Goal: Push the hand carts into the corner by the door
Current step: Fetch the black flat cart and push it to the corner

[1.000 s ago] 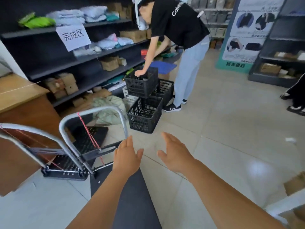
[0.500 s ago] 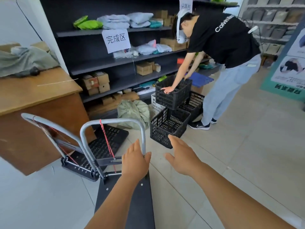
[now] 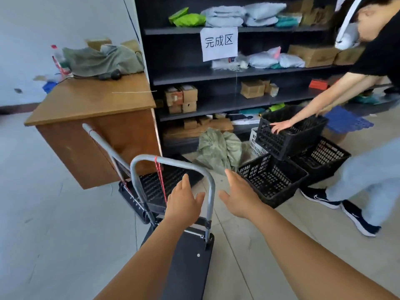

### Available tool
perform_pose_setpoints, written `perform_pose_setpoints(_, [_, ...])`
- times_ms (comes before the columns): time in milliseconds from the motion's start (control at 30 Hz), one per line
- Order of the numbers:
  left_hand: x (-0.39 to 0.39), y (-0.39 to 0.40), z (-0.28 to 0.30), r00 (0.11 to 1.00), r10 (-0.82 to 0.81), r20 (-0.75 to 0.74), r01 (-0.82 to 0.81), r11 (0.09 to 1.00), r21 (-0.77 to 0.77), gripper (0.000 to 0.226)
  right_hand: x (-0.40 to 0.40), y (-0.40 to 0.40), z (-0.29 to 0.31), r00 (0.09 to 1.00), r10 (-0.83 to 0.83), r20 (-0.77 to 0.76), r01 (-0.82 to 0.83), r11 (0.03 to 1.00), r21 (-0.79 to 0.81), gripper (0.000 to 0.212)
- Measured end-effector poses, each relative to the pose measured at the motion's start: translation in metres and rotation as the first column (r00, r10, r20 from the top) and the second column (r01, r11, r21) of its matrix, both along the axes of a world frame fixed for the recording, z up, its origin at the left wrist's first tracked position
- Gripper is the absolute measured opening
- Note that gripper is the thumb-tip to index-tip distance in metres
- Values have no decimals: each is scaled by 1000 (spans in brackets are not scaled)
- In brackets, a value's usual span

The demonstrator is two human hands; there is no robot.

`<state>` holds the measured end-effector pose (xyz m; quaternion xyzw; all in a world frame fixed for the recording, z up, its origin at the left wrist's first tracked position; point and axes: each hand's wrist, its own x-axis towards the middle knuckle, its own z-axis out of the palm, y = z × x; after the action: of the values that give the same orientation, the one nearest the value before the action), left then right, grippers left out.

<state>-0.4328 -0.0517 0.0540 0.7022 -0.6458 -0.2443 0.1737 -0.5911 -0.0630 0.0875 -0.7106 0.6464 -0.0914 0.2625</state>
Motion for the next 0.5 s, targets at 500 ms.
perform_pose_setpoints(500, [-96,-143,-35,664,693,-281,-624,721,302,77,-61,-160,-51,948,309,80,-317,942,110,70])
